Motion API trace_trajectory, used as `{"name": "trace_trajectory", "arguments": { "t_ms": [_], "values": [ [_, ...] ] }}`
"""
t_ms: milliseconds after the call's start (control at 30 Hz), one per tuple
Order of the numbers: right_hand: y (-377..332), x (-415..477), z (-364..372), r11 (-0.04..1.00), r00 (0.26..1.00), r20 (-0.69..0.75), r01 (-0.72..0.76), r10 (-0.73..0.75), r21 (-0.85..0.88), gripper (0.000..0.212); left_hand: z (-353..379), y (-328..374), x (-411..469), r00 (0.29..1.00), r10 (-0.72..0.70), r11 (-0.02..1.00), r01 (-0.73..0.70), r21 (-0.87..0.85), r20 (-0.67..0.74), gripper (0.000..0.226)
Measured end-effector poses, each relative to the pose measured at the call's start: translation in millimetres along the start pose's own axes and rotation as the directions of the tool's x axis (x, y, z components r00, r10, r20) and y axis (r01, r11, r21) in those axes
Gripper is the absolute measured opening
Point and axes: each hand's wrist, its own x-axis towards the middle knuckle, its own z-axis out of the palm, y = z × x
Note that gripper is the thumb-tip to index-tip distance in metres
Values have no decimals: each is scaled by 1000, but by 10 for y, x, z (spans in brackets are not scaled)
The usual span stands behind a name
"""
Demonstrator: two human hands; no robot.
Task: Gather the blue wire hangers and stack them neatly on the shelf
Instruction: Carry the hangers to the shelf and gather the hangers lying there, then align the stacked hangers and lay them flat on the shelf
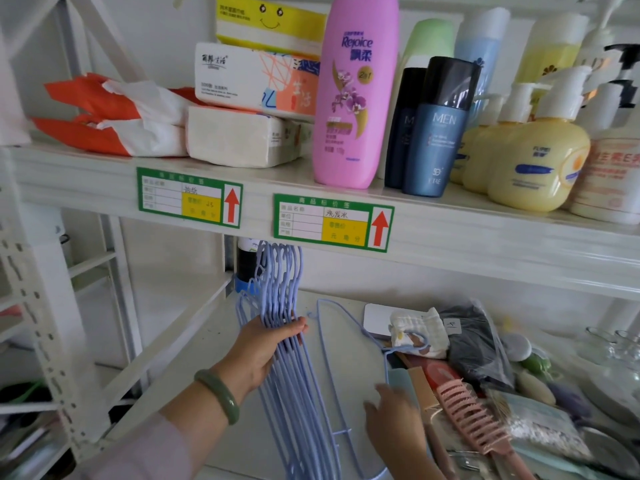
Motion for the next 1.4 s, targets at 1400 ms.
{"name": "trace_trajectory", "arguments": {
  "t_ms": [1400],
  "values": [
    [-1427, 487, -1180, 675, 888, 134, 228, -439, 702, 19, 295, 22, -280, 994, -25, 997, 18, 77, 102, 11]
  ]
}}
